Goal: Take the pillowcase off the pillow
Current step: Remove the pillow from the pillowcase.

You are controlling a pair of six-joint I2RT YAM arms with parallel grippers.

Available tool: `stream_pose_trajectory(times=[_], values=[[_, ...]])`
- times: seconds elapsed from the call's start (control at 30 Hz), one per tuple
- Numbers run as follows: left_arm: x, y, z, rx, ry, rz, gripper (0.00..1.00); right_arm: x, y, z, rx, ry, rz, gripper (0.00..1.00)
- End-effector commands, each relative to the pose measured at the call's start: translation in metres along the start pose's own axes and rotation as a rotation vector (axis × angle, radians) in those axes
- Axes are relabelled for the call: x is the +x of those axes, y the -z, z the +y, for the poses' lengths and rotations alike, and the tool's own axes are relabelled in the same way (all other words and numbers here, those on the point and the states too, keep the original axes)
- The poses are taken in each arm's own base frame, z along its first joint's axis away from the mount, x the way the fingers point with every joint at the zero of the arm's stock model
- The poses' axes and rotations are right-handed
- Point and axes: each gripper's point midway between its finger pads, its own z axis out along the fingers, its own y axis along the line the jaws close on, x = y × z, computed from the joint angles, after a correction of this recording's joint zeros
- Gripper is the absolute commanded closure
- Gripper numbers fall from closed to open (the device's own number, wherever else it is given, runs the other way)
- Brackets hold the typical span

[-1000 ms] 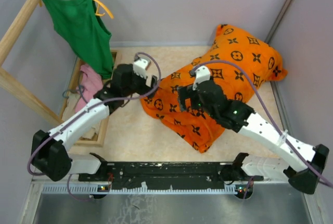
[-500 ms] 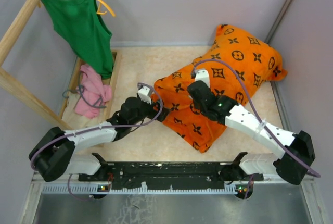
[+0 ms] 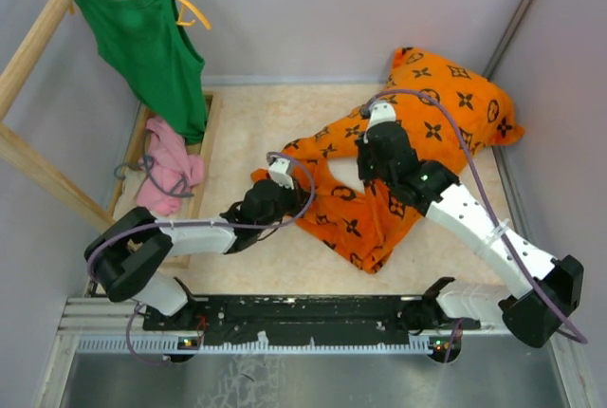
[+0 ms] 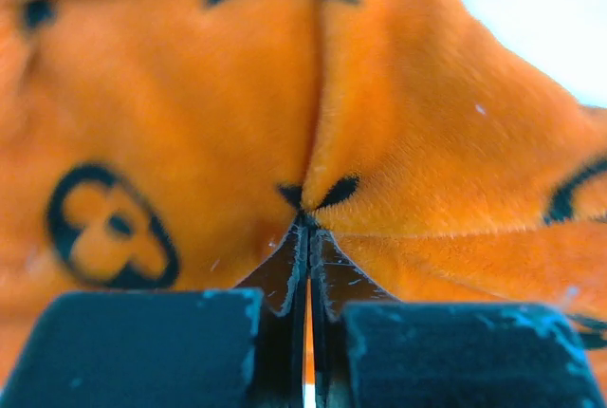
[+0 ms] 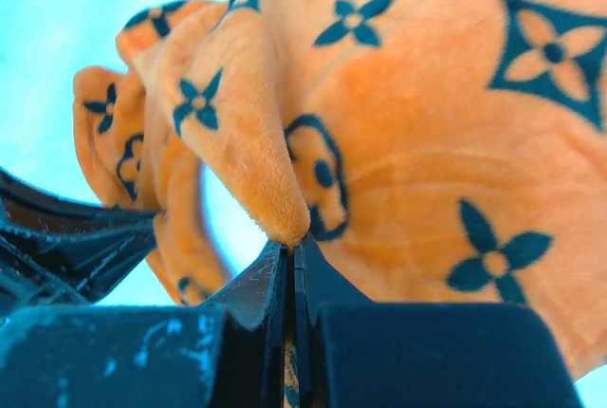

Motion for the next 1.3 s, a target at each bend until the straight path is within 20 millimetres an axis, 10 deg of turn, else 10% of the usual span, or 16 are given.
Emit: stream_pose_trajectory(times=[0.0,0.23,0.3,0.37,0.43,0.63,0.9,1.27], values=[[0.058,0.033,0.077,-0.381,0.104,0.120,1.00,-0.068,0.023,-0.017,-0.037,-0.104,-0.193,1.00],[0.084,0.104,0.127,-0.704,0.116,0.243,0.97,-0.072,0.011,-0.033,0.000,-0.163,-0.229,1.00],[0.074,0.106,0.118,-0.658,0.100,0.244,0.72,-0.063,0.001,-0.027,-0.019,-0.170,-0.195,1.00],[0.055,0.105,0.103,-0.582,0.081,0.218,0.22,-0.058,-0.006,-0.021,-0.046,-0.180,-0.179,1.00],[0.023,0.100,0.076,-0.447,0.056,0.158,0.01,-0.056,-0.010,-0.018,-0.064,-0.186,-0.179,1.00],[-0.066,0.092,-0.036,0.016,-0.065,0.130,0.00,-0.046,-0.018,-0.011,-0.097,-0.188,-0.153,1.00],[-0.108,0.052,-0.103,0.250,0.123,0.047,0.00,-0.037,-0.025,-0.012,-0.084,-0.222,-0.132,1.00],[-0.016,-0.007,-0.057,0.192,0.313,0.058,0.01,-0.024,-0.020,-0.016,-0.073,-0.252,-0.125,1.00]])
